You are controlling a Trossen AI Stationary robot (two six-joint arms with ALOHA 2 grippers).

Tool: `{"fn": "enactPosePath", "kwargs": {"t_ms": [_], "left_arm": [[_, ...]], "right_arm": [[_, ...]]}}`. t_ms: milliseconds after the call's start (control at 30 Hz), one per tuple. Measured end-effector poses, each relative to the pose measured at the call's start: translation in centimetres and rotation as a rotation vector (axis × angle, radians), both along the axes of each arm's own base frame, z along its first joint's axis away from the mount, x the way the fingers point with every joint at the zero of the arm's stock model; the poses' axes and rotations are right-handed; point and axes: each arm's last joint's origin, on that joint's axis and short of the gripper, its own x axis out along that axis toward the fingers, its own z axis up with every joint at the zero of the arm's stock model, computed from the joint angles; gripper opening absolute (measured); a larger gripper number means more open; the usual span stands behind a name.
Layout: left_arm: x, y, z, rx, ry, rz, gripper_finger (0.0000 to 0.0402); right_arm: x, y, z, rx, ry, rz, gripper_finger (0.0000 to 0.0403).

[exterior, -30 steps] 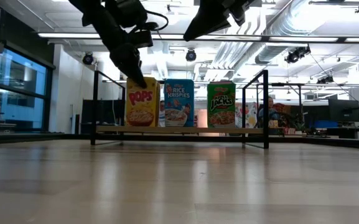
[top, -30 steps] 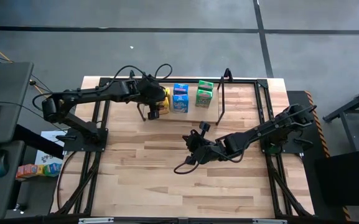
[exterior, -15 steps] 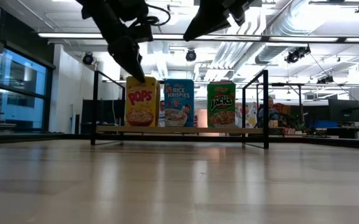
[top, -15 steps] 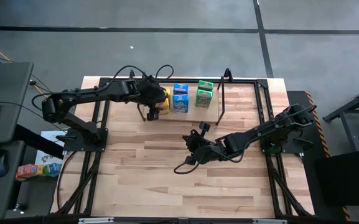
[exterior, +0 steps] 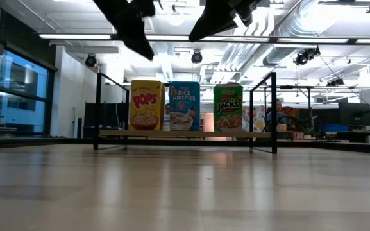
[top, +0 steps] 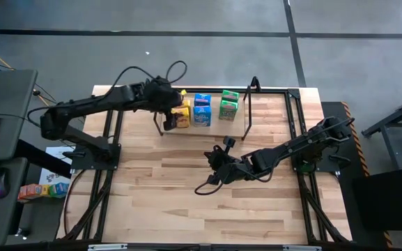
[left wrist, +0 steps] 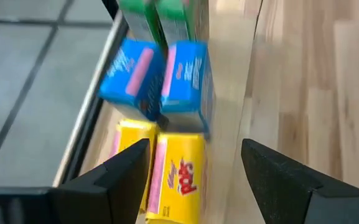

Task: Stack cereal on shelf
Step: Return to Home Position

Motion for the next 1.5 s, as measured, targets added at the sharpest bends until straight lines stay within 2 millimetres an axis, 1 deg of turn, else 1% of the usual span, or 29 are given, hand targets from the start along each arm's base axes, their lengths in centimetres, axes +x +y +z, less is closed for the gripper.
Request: {"fn": "enactPosePath", "kwargs": {"t_ms": [67,133,233,367,567,667,767,900,967,1133,1233,1400,1500], "left_arm": [[-0.5,-0.5,0.9,0.012,-0.076,0.005,0.0246],[-1.3,-1.1,1.6,0.024,-0.189,-0.007,0.0246],[-2.9,-2.6,1.8,0.024,-0.396,-0.064,0.0246],[-5.8,-4.8,0.0,0.018,-0.596,-0.125,0.0246],[-9.4,-7.7,-4.2,-0.048,-0.804,-0.204,0.0246],[-10.9,-8.4,-5.9,-0.045,-0.841,-0.203,0.0246],[-12.2,-8.7,-7.1,-0.04,-0.863,-0.185,0.0246],[-13.6,-9.0,-8.7,-0.092,-0.905,-0.182,0.0246],[-14.1,-9.3,-9.8,-0.133,-0.911,-0.18,0.0246],[-14.9,-9.8,-12.9,-0.225,-0.911,-0.167,0.0246],[-15.2,-10.1,-14.3,-0.246,-0.936,-0.159,0.0246],[-15.3,-10.3,-15.0,-0.243,-0.887,-0.121,0.0246],[-15.3,-10.4,-15.2,-0.238,-0.869,-0.119,0.0241]], "right_arm": [[0.0,0.0,0.0,0.0,0.0,0.0,0.0],[0.0,0.0,0.0,0.0,0.0,0.0,0.0],[0.0,0.0,0.0,-0.001,0.002,0.0,0.0],[0.0,0.0,0.0,-0.008,0.008,0.003,0.0],[0.1,-0.2,0.0,-0.006,0.005,-0.002,0.0],[0.1,-0.2,0.0,-0.005,0.002,-0.003,0.0],[0.1,-0.2,0.0,-0.002,0.0,-0.005,0.0],[0.1,-0.2,0.0,-0.001,0.0,-0.005,0.0],[0.1,-0.2,0.0,0.0,-0.001,-0.006,0.0],[0.1,-0.2,0.0,0.0,-0.001,-0.006,0.0],[0.1,-0.2,0.0,0.0,-0.001,-0.004,0.0],[-0.1,0.0,-0.1,-0.012,0.023,0.005,0.0],[-0.7,-0.2,-0.2,-0.016,0.069,-0.005,0.0]]}}
